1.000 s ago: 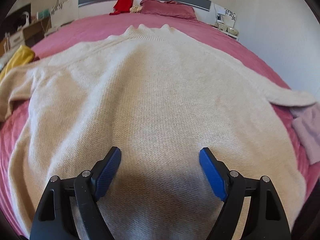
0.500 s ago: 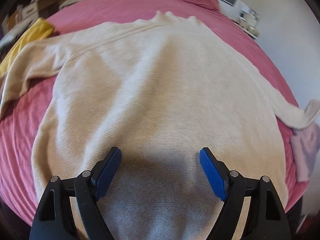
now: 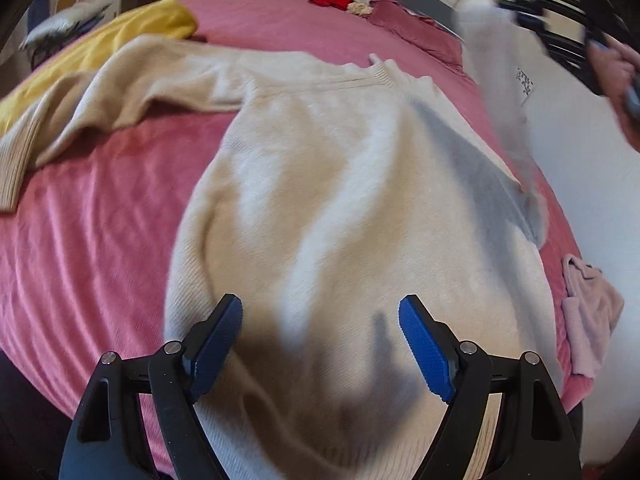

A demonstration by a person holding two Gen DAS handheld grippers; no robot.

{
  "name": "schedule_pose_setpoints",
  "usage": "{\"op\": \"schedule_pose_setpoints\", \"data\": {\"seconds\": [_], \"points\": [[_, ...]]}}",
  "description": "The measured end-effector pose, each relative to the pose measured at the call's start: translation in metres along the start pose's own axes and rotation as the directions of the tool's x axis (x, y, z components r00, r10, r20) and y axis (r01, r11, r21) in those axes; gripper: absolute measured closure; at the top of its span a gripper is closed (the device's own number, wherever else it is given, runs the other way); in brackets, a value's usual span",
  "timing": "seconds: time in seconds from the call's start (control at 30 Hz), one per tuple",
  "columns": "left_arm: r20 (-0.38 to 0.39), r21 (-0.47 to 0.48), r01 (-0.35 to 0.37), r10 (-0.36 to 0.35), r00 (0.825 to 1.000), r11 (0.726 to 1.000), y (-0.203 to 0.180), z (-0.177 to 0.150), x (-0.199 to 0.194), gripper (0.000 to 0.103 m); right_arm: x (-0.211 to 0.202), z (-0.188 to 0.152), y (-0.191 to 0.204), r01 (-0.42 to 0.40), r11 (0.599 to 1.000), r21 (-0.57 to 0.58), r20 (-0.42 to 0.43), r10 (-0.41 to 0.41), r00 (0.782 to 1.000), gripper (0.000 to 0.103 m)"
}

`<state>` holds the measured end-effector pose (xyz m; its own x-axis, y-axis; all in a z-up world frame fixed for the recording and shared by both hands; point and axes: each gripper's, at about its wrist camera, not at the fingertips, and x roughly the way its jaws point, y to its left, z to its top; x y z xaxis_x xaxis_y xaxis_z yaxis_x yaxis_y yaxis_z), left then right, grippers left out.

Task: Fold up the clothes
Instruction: 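Fold the held sleeve across the sweater body with the right tool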

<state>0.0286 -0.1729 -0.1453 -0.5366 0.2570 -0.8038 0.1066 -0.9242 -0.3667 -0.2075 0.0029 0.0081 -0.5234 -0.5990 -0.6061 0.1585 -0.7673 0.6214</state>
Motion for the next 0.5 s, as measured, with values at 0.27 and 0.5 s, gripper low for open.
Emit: {"op": "schedule_pose_setpoints", "data": {"seconds": [0.27, 0.5], "points": [[0.032, -0.051, 0.070, -0.068, 0.997, 0.996, 0.023, -0.012, -0.012, 0.021, 0.145, -0.107, 0.028, 0.149, 0.968, -0.200, -0.227, -0.194, 0.954, 0.082], [0.076, -0.071, 0.120, -0.115, 0.990, 0.990, 0.016, -0.010, -0.011, 0.021, 0.073, -0.138, -0.014, 0.100, 0.982, -0.160, -0.195, -0.131, 0.972, 0.077]]}}
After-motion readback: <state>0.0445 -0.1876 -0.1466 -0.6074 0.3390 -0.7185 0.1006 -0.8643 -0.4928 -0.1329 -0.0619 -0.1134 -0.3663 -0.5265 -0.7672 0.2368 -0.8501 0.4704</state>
